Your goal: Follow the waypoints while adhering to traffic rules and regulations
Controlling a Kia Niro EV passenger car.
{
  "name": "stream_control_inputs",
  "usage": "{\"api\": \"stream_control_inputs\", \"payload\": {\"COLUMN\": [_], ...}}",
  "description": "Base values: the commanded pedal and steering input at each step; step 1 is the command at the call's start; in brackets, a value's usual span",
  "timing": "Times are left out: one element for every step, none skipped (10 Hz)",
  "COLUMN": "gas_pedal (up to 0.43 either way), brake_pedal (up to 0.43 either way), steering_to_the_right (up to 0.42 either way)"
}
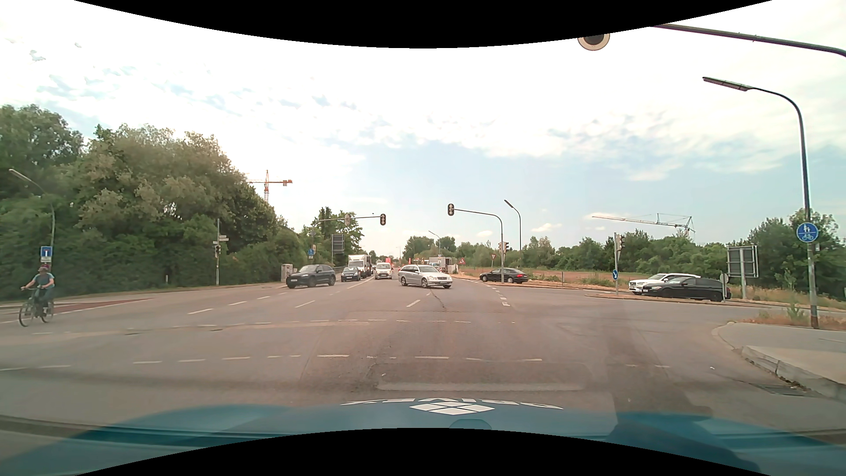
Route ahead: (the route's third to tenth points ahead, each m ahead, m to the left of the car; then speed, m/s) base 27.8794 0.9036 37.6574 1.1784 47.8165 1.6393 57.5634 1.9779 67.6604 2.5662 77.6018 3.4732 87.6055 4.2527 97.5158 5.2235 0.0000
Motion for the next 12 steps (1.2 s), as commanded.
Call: {"api": "stream_control_inputs", "payload": {"gas_pedal": [0.000,0.000,0.000,0.000,0.000,0.000,0.000,0.000,0.000,0.000,0.000,0.000], "brake_pedal": [0.274,0.274,0.274,0.274,0.274,0.274,0.274,0.274,0.274,0.274,0.274,0.274], "steering_to_the_right": [0.013,0.012,0.012,0.012,0.011,0.010,0.010,0.010,0.011,0.013,0.013,0.013]}}
